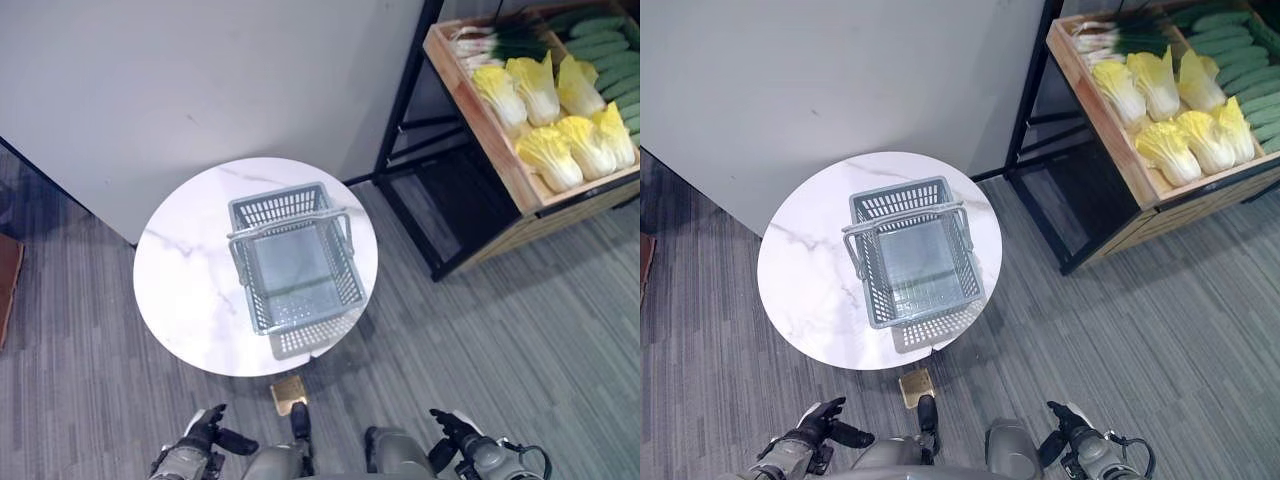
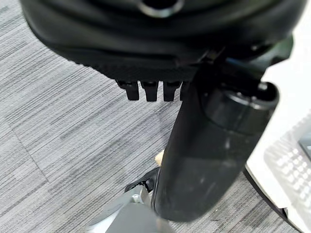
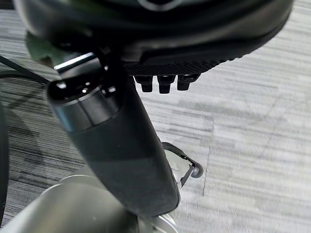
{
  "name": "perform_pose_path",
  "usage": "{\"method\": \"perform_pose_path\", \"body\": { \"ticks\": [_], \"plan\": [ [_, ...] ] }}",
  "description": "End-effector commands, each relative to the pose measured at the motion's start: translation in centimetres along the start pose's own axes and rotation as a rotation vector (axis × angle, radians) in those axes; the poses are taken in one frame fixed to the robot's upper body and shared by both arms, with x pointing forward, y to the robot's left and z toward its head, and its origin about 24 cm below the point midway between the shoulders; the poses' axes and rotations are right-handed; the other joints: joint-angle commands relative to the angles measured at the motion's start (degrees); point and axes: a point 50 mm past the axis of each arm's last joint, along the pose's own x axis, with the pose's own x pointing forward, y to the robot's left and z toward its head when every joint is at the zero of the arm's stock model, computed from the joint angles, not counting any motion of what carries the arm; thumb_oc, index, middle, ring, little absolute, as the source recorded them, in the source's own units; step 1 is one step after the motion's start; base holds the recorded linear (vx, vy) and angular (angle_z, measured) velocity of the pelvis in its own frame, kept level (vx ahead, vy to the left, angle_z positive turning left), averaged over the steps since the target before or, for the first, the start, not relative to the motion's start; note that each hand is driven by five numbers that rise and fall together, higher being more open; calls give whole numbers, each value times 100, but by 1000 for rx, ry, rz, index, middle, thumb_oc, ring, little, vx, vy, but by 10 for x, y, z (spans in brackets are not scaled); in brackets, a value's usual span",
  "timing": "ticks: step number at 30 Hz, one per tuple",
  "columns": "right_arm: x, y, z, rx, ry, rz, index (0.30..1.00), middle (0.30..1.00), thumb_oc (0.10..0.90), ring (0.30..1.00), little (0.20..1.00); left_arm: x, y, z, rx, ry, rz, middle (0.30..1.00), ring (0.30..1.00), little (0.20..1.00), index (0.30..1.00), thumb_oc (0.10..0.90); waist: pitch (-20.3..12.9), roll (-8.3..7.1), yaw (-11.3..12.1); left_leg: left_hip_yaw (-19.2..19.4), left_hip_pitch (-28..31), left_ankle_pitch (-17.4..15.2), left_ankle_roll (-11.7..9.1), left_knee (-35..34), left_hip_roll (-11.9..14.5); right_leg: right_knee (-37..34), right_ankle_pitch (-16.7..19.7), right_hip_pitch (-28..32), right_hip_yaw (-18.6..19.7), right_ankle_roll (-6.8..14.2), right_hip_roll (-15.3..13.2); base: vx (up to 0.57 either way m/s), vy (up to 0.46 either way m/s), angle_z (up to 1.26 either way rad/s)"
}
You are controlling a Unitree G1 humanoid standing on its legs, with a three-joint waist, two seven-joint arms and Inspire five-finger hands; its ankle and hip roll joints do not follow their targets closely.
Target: Get the vegetables into the basket
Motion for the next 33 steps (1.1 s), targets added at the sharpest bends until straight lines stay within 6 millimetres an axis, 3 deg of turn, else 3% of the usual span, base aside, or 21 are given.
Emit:
{"method": "perform_pose_path", "body": {
  "ticks": [1, 5, 7, 13, 17, 21, 23, 24, 25, 26, 27, 28, 30, 32, 33],
  "plan": [
    [1, -1, 17, 0, -72, 0, 1000, 1000, 900, 1000, 1000, 1, 8, 5, -11, -28, 34, 1000, 1000, 1000, 1000, 900, 171, -35, -40, 196, -26, 160, -670, 4, 313, -1513, 1646, 398, 119, 256, -303, 9, -61, 18],
    [2, 0, 21, -16, -84, 8, 1000, 1000, 900, 1000, 1000, 1, 8, 7, 5, -30, 30, 1000, 1000, 1000, 1000, 900, 230, -59, -83, 0, 52, 144, -781, 4, 400, -1721, 1634, 141, 372, 271, -294, 23, -143, 24],
    [2, 0, 21, -29, -81, 17, 1000, 1000, 900, 1000, 1000, 1, 7, 5, 9, -14, 24, 1000, 1000, 1000, 1000, 900, 179, -103, -42, -68, 51, 219, -904, 4, 515, -1842, 1460, 278, 205, 216, -229, -1, -322, 54],
    [1, -7, 10, -25, -47, -11, 1000, 1000, 900, 1000, 1000, 1, 0, 3, -11, -2, 12, 1000, 1000, 1000, 1000, 900, 111, -19, -28, -233, 18, 357, -1065, 4, 739, -2039, 1330, 494, -88, 43, -42, 11, -236, 12],
    [-2, -16, -2, 13, -12, -43, 1000, 1000, 900, 1000, 1000, 0, -4, 0, -9, 7, 7, 1000, 1000, 1000, 1000, 900, 64, 38, -57, -284, 28, 446, -1170, 4, 880, -2100, 1256, 610, -201, -47, 103, 14, -161, 19],
    [-8, -28, -33, 105, 94, -102, 1000, 1000, 900, 1000, 1000, -2, -3, -14, -56, 58, 13, 1000, 1000, 1000, 1000, 900, -78, 30, -103, -280, 140, 436, -1226, 4, 982, -2251, 1240, 820, -227, -82, 177, 51, -98, 5],
    [-11, -36, -41, 47, 122, -103, 1000, 1000, 900, 1000, 1000, -3, -1, -19, -51, 75, 11, 1000, 1000, 1000, 1000, 900, -122, -3, -87, -281, 189, 405, -1228, 4, 983, -2325, 1261, 905, -231, -73, 167, 39, -35, 0],
    [-18, -56, -51, -79, 149, -128, 1000, 1000, 900, 1000, 1000, -4, 3, -24, -19, 84, 9, 1000, 1000, 1000, 1000, 900, -153, -35, -43, -335, 196, 375, -1232, 4, 970, -2408, 1282, 982, -273, -56, 133, 0, 0, 0],
    [-18, -56, -52, -79, 149, -128, 1000, 1000, 900, 1000, 1000, -4, 3, -24, -20, 84, 9, 1000, 1000, 1000, 1000, 900, -151, -33, -46, -339, 199, 375, -1232, 4, 970, -2411, 1283, 989, -277, -56, 133, -1, 0, 5],
    [-30, -104, -51, -143, 127, -241, 1000, 1000, 900, 1000, 1000, -6, 13, -31, -16, 93, 21, 1000, 1000, 1000, 1000, 900, -142, -73, -68, -320, 207, 359, -1241, 4, 965, -2447, 1323, 994, -255, -27, 117, -23, 32, 8],
    [-40, -132, -47, -164, 95, -315, 1000, 1000, 900, 1000, 1000, -8, 18, -36, -27, 102, 28, 1000, 1000, 1000, 1000, 900, -142, -86, -101, -286, 218, 346, -1248, 4, 963, -2462, 1350, 982, -221, -5, 107, -33, 59, 7],
    [-48, -153, -34, -204, 28, -379, 1000, 1000, 900, 1000, 1000, -9, 20, -40, -45, 105, 29, 1000, 1000, 1000, 1000, 900, -140, -96, -138, -243, 235, 329, -1250, 4, 962, -2479, 1381, 972, -181, 20, 91, -28, 82, 2],
    [-80, -199, 22, -490, -180, -496, 1000, 1000, 900, 1000, 1000, -13, 22, -51, -78, 117, 28, 1000, 1000, 1000, 1000, 900, -124, -116, -193, -157, 290, 270, -1254, 4, 958, -2508, 1414, 970, -100, 74, 68, -10, 90, -14],
    [-109, -215, 59, -683, -330, -570, 1000, 1000, 900, 1000, 1000, -16, 18, -60, -102, 135, 20, 1000, 1000, 1000, 1000, 900, -167, -149, -234, -106, 292, 249, -1254, 4, 956, -2522, 1457, 938, -48, 97, 46, 8, 52, -37],
    [-110, -215, 59, -684, -327, -570, 1000, 1000, 900, 1000, 1000, -16, 17, -60, -101, 135, 18, 1000, 1000, 1000, 1000, 900, -168, -139, -229, -107, 295, 246, -1254, 4, 955, -2523, 1455, 942, -49, 98, 45, 22, 56, -30]
  ]
}}
